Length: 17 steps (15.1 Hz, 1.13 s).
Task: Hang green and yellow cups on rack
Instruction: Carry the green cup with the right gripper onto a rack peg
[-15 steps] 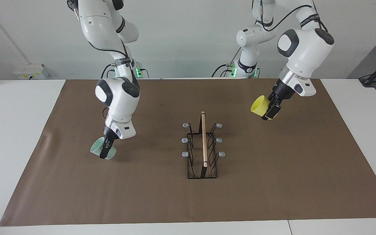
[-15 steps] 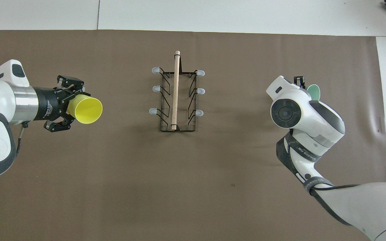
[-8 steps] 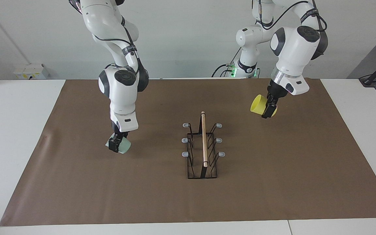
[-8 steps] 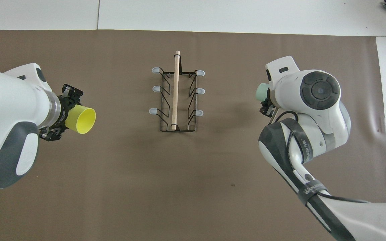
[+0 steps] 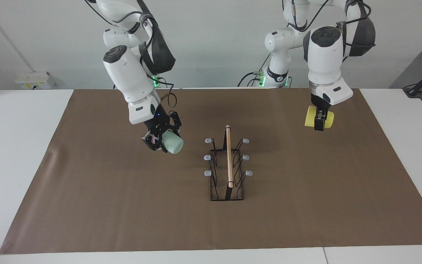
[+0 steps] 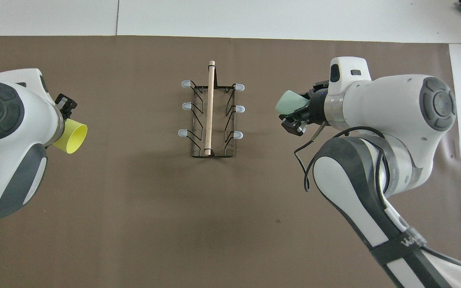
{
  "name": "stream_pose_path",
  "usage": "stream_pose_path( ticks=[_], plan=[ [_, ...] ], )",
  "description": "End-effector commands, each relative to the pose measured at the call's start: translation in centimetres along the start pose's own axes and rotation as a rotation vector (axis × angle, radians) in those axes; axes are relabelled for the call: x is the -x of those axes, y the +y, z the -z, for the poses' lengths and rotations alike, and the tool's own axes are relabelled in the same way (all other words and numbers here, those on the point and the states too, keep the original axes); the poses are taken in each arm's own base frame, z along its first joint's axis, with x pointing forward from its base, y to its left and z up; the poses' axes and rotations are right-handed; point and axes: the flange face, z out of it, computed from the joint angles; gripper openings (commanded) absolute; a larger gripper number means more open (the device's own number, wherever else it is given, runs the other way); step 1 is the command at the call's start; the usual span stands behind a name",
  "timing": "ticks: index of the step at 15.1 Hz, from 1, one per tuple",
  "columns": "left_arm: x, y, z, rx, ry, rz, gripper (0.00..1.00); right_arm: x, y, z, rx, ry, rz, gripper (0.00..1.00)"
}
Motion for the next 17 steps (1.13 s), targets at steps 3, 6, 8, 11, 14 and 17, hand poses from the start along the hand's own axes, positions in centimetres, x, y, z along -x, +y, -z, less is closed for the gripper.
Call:
stream_pose_path(
  ticks=[3, 6, 8, 11, 14, 17],
  plan=[
    [-1.7, -0.1, 0.6, -0.03, 0.082, 0.005, 0.0, -0.7, -0.3, 1.4, -0.102, 0.233, -0.027, 0.0],
    [-2.4, -0.3, 0.6, -0.05, 0.157, -0.016, 0.0, -0.1, -0.8, 1.7, -0.17, 0.339, -0.041, 0.0],
    [-2.4, -0.4, 0.6, -0.059, 0.186, -0.022, 0.0, 0.3, -0.8, 1.6, -0.191, 0.4, -0.009, 0.0],
    [-2.5, -0.5, 0.5, -0.071, 0.203, -0.02, 0.0, 1.6, -1.6, 1.5, -0.213, 0.521, -0.057, 0.0],
    [-2.6, -0.5, 0.5, -0.071, 0.211, -0.007, 0.0, 2.6, -4.0, -0.1, -0.206, 0.583, -0.114, 0.0],
    [-3.0, -0.6, 0.7, -0.083, 0.253, -0.018, 0.0, 2.5, -8.5, -2.9, -0.144, 0.621, -0.194, 0.0]
  ],
)
